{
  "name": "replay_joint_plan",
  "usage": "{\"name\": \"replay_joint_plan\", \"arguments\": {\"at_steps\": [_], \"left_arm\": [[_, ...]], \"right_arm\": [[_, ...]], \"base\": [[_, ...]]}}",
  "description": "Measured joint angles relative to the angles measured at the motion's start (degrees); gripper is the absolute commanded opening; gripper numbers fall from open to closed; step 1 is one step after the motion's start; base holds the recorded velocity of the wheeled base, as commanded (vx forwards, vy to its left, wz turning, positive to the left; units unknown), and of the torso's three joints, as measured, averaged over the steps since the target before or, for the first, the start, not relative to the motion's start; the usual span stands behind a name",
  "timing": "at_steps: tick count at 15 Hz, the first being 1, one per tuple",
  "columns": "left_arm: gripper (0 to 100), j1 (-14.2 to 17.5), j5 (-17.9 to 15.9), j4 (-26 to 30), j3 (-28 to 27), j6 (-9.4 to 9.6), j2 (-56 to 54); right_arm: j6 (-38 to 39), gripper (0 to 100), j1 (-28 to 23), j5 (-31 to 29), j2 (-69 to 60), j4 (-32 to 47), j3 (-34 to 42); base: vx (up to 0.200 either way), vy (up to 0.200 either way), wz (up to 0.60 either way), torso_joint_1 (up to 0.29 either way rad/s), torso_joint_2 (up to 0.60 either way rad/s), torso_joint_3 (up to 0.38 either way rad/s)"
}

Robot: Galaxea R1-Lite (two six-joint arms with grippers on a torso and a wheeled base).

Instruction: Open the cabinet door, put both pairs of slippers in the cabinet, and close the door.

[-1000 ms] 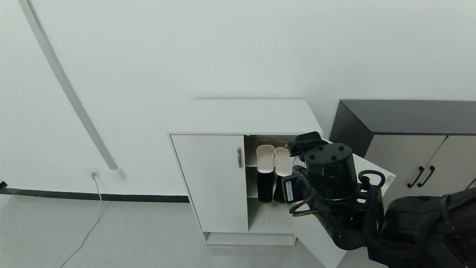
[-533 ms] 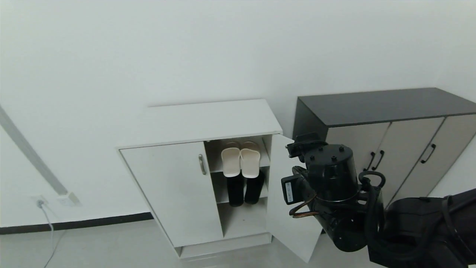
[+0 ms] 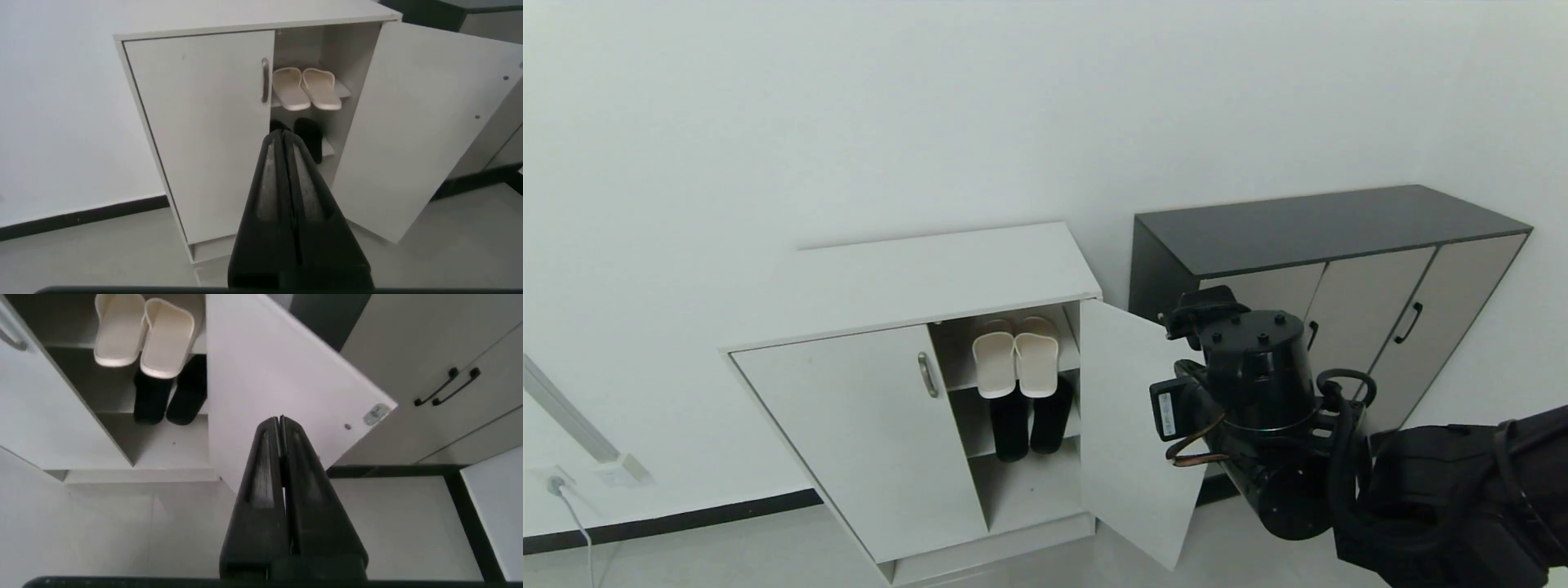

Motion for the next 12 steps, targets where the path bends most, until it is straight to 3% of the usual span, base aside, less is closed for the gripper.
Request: {"name": "replay_joint_plan", "arguments": {"at_steps": [5,11,12], "left_arm": [[0,0.0,0.0,0.0,0.0,0.00,0.0],[0,0.0,0.0,0.0,0.0,-0.02,0.0],[0,0.0,0.0,0.0,0.0,0.00,0.0]], "right_arm": [[0.0,0,-0.2,0.0,0.0,0.0,0.0],[-0.3,0,-0.3,0.0,0.1,-0.1,0.5],[-1.3,0,-0.4,0.0,0.0,-0.1,0.5]], "base": [[0.000,0.000,0.00,0.164,-0.37,-0.191],[-0.200,0.000,0.00,0.016,-0.02,-0.013],[0.000,0.000,0.00,0.000,0.00,0.000]]}}
